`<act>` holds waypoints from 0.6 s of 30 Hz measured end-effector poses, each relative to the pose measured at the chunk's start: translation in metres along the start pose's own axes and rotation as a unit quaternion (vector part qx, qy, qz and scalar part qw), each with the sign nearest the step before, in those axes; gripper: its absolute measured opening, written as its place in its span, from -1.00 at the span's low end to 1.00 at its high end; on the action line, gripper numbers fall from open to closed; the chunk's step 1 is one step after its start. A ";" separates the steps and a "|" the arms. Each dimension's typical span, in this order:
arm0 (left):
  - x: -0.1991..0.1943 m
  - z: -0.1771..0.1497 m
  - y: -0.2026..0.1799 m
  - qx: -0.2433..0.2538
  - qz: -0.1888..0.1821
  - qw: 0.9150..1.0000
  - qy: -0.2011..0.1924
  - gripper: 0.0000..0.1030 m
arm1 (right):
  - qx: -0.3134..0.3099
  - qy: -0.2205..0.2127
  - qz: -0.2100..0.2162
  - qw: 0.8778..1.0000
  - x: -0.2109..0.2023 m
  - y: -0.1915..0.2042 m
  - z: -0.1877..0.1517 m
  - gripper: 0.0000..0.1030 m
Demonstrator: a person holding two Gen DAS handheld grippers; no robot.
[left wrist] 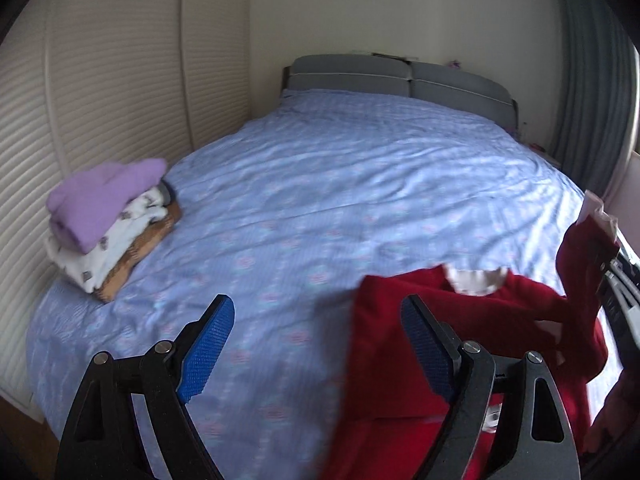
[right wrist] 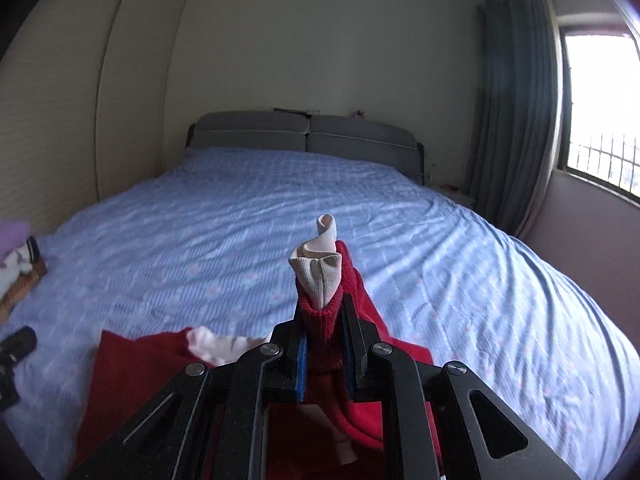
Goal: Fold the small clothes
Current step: 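Lift the sleeve with the right gripper and fold it across the body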
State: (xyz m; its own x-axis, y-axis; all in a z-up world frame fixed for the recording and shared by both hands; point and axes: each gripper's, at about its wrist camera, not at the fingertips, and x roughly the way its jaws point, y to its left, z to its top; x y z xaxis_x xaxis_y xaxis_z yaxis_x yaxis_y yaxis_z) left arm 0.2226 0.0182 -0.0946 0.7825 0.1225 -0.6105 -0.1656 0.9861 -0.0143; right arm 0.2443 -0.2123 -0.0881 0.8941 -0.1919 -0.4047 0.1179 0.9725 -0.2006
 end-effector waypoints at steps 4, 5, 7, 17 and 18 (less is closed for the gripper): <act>0.009 -0.012 0.048 -0.018 0.018 1.000 0.019 0.66 | -0.081 0.025 -0.009 0.996 0.013 0.070 -0.018 -0.71; 0.010 -0.014 0.055 -0.021 0.021 0.999 0.021 0.66 | -0.099 0.033 -0.011 0.995 0.013 0.087 -0.023 -0.71; 0.013 -0.021 0.074 -0.030 0.027 0.999 0.028 0.66 | -0.132 0.047 -0.014 0.990 0.019 0.115 -0.032 -0.71; 0.018 -0.043 0.124 -0.062 0.026 0.997 0.048 0.66 | -0.217 0.130 -0.003 0.968 0.020 0.180 -0.084 -0.40; 0.018 -0.044 0.124 -0.063 0.023 0.997 0.048 0.66 | -0.221 0.129 -0.006 0.967 0.018 0.182 -0.085 -0.39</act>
State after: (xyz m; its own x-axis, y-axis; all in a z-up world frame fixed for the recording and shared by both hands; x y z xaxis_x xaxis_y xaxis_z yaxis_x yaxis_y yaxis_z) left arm 0.1900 0.1378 -0.1419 0.7129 0.1500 -0.6851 -0.2789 0.9569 -0.0807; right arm 0.2454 -0.0503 -0.2080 0.7492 -0.2850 -0.5979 -0.1190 0.8300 -0.5449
